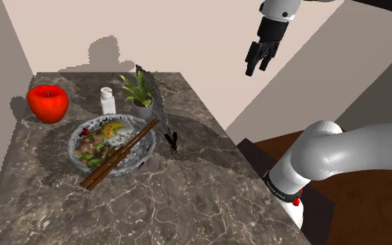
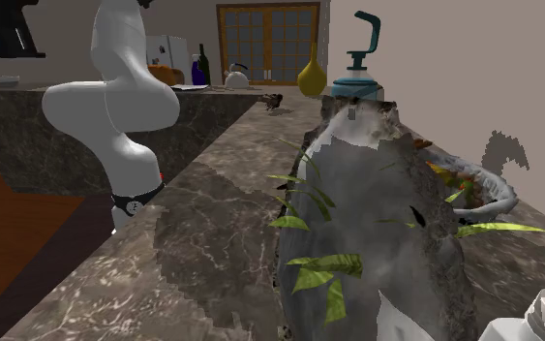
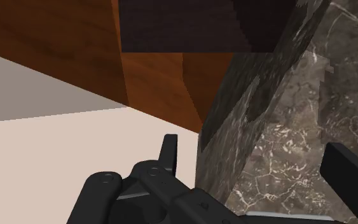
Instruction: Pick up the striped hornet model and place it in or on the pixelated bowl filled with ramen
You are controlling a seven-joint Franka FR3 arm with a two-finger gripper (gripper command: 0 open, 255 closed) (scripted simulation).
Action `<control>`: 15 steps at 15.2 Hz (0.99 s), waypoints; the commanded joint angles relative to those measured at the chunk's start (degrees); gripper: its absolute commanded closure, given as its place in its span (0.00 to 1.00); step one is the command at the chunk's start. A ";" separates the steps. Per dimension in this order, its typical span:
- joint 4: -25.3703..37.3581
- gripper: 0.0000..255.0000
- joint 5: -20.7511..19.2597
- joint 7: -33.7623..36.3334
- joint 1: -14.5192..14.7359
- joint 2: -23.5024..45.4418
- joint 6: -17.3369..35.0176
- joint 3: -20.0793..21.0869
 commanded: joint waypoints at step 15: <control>-8.44 0.00 14.21 19.57 5.64 4.16 13.77 15.99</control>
